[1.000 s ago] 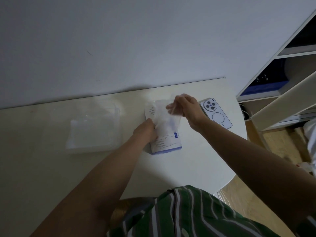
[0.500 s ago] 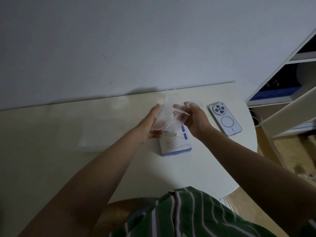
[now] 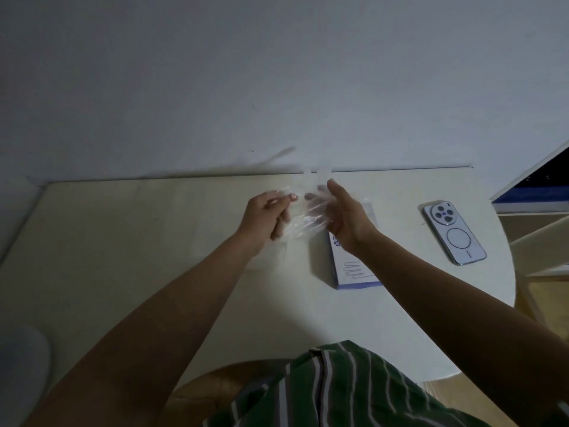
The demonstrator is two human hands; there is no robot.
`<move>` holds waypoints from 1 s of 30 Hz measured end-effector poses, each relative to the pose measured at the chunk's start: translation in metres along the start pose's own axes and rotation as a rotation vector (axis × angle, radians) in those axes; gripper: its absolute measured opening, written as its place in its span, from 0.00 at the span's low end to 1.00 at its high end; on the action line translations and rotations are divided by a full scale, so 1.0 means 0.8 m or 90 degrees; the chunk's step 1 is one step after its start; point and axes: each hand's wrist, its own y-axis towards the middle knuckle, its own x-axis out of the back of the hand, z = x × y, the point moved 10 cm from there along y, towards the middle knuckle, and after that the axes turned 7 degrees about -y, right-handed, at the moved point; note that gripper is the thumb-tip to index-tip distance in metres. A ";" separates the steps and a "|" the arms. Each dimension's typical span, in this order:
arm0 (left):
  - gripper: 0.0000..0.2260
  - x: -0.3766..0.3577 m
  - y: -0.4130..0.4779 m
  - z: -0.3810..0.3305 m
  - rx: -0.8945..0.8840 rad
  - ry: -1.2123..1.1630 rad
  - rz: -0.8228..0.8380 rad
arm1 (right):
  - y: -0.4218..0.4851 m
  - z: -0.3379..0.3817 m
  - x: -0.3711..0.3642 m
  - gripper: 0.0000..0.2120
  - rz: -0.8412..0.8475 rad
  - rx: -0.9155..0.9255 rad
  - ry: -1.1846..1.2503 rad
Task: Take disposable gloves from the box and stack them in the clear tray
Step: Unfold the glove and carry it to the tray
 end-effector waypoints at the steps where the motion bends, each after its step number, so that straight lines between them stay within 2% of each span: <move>1: 0.06 0.012 0.001 0.002 0.012 0.048 0.031 | 0.003 -0.002 -0.009 0.23 0.009 -0.009 0.005; 2: 0.07 0.025 0.002 0.006 0.030 0.079 0.051 | 0.006 -0.003 -0.017 0.22 0.014 -0.014 0.017; 5: 0.05 0.069 0.001 0.010 0.079 0.082 0.065 | 0.015 -0.008 -0.027 0.10 -0.005 -0.013 -0.002; 7: 0.03 0.103 0.004 0.004 0.086 0.068 0.042 | 0.018 -0.014 -0.038 0.11 -0.016 -0.020 -0.049; 9: 0.02 0.128 0.006 -0.001 0.095 -0.011 0.015 | 0.020 -0.018 -0.055 0.11 -0.017 -0.018 -0.064; 12: 0.07 0.155 0.004 0.009 0.174 -0.322 -0.092 | 0.026 -0.016 -0.077 0.08 -0.065 0.041 -0.058; 13: 0.11 0.158 0.001 0.016 0.208 -0.380 -0.118 | 0.027 -0.014 -0.081 0.09 -0.091 0.069 -0.049; 15: 0.17 0.152 -0.005 0.028 0.267 -0.403 -0.091 | 0.028 -0.012 -0.084 0.09 -0.159 0.126 -0.079; 17: 0.17 0.136 -0.010 0.036 0.291 -0.387 -0.048 | 0.023 -0.011 -0.086 0.10 -0.211 0.173 -0.148; 19: 0.11 0.135 -0.011 0.043 0.285 -0.396 -0.094 | 0.019 -0.015 -0.093 0.11 -0.218 0.191 -0.206; 21: 0.08 0.155 -0.007 0.043 0.217 -0.414 -0.192 | 0.017 -0.022 -0.099 0.11 -0.193 0.175 -0.238; 23: 0.07 0.180 0.000 0.032 0.125 -0.319 -0.240 | 0.016 -0.023 -0.100 0.12 -0.179 0.157 -0.258; 25: 0.07 0.200 0.006 0.012 0.030 -0.080 -0.226 | 0.012 -0.007 -0.097 0.12 -0.213 0.178 -0.317; 28: 0.07 0.197 0.013 -0.009 -0.061 0.213 -0.112 | -0.003 0.042 -0.099 0.13 -0.308 0.277 -0.413; 30: 0.08 0.185 0.016 -0.010 -0.077 0.356 -0.024 | -0.015 0.076 -0.121 0.13 -0.308 0.383 -0.472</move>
